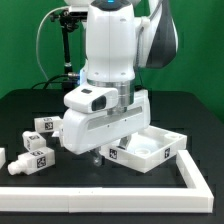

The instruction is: Assemble one leg

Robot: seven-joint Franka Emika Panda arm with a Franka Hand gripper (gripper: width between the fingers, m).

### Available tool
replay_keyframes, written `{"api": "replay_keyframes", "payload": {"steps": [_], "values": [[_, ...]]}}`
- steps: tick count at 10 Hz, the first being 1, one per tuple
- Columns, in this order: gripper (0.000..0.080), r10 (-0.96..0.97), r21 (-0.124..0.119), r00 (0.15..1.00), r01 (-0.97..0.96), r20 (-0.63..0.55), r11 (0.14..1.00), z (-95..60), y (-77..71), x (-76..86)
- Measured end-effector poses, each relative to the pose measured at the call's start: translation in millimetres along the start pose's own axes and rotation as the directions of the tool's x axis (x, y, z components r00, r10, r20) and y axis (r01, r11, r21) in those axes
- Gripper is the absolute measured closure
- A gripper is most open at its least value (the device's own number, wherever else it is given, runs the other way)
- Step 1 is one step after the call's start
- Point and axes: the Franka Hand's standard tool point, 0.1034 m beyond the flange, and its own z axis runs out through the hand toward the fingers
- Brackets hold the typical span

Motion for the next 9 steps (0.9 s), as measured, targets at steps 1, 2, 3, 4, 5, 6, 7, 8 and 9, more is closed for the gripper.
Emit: {"api": "replay_keyframes", "payload": {"steps": [1,2,3,4,5,6,7,8,9], "values": [[0.0485,0.0,0.0,1.0,0.0,0.0,1.0,0.0,0.0,0.0],[0.0485,0.0,0.0,1.0,0.0,0.0,1.0,0.1,0.0,-0.1],[0.067,0.0,0.0,1.0,0.0,0.0,1.0,0.1,0.0,-0.1],[0.067,0.001,0.0,1.0,-0.001,0.0,1.0,0.1,0.0,-0.1],[0.0747,0.001,0.0,1.0,-0.001,0.0,1.0,0.1,0.1,-0.1],[0.0747,0.01,0.001,1.0,-0.01,0.002,1.0,-0.2,2.0,-1.9],[0.0747,0.065,0.0,0.998,-0.065,0.01,0.998,-1.7,8.7,-7.3],[0.0747,0.156,-0.004,0.988,-0.156,0.012,0.988,-3.7,11.1,-6.7],[0.0747,0.226,-0.001,0.974,-0.226,0.032,0.974,-5.1,8.0,-5.0]]}}
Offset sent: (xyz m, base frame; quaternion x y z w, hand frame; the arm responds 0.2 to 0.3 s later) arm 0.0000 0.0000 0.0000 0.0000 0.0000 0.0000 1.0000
